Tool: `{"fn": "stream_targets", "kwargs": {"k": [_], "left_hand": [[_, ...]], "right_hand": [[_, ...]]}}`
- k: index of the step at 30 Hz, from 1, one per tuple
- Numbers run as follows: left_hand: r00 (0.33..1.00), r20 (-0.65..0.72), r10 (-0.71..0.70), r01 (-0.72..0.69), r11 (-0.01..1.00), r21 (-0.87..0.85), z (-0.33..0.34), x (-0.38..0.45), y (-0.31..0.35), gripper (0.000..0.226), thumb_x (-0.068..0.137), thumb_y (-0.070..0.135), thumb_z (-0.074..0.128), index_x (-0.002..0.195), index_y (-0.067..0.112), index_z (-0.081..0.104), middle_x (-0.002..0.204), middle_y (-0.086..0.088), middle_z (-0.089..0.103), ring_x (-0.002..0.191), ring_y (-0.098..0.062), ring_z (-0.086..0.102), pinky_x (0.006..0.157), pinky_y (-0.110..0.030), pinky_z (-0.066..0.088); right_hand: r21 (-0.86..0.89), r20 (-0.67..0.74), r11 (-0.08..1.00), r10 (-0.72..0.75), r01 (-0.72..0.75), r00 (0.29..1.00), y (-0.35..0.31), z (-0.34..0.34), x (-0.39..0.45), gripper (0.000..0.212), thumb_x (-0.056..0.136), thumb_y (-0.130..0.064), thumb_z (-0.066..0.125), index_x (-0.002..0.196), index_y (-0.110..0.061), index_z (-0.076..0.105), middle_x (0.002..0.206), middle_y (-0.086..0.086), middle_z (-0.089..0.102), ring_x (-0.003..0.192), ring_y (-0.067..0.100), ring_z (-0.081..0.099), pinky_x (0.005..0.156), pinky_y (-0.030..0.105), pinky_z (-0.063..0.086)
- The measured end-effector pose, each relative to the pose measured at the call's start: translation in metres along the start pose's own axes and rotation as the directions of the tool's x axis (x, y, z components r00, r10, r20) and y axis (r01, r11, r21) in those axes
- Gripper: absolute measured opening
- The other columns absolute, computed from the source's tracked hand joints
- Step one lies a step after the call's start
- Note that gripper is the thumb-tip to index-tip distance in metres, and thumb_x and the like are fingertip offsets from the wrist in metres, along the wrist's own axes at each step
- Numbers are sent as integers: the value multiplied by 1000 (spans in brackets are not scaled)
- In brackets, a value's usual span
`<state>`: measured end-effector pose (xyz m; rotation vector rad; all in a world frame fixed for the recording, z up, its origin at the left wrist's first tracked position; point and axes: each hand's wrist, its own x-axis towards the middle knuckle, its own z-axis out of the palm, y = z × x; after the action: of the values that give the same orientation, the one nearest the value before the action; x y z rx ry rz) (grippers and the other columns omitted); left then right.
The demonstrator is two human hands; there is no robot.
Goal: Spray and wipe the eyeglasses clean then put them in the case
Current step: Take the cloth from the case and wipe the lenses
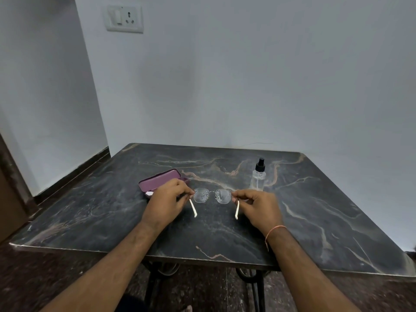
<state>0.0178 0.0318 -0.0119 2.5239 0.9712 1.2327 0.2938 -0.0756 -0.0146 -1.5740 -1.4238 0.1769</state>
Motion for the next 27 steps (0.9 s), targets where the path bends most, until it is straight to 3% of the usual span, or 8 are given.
{"fn": "stream_targets", "kwargs": {"k": [3, 7, 19, 27], "left_hand": [[1000, 12, -12, 11, 999, 33, 1, 1, -1, 20, 92, 12, 86, 108, 23, 86, 103, 10, 78, 93, -3, 69, 86, -29, 63], [1000, 9, -9, 9, 999, 54, 1, 1, -1, 19, 92, 13, 85, 108, 23, 86, 101, 8, 79, 93, -9, 71, 85, -35, 63], [1000, 23, 14, -15, 997, 76, 0, -2, 6, 18, 94, 10, 82, 107, 22, 84, 107, 10, 81, 98, -5, 73, 89, -29, 63], [1000, 16, -11, 10, 995, 94, -4, -7, 7, 21, 94, 11, 82, 111, 23, 84, 116, 11, 81, 108, -8, 74, 97, -34, 62]], "right_hand": [[-25, 13, 1000, 5, -5, 1000, 0, 0, 2, 20, 86, -19, 89, 104, -28, 86, 92, -17, 81, 82, -6, 75, 86, 21, 62], [-25, 22, 999, 36, -35, 999, -1, 0, 2, 20, 86, -16, 88, 102, -28, 85, 83, -26, 75, 80, -7, 75, 84, 18, 62], [-101, 20, 995, -7, 9, 1000, 4, 2, 3, 24, 91, -12, 82, 112, -22, 84, 105, -7, 83, 94, 1, 78, 96, 25, 61], [-135, 43, 991, 30, -24, 999, 1, -1, 3, 29, 91, -4, 78, 112, -22, 84, 103, -7, 83, 86, -7, 72, 85, 1, 51]]}}
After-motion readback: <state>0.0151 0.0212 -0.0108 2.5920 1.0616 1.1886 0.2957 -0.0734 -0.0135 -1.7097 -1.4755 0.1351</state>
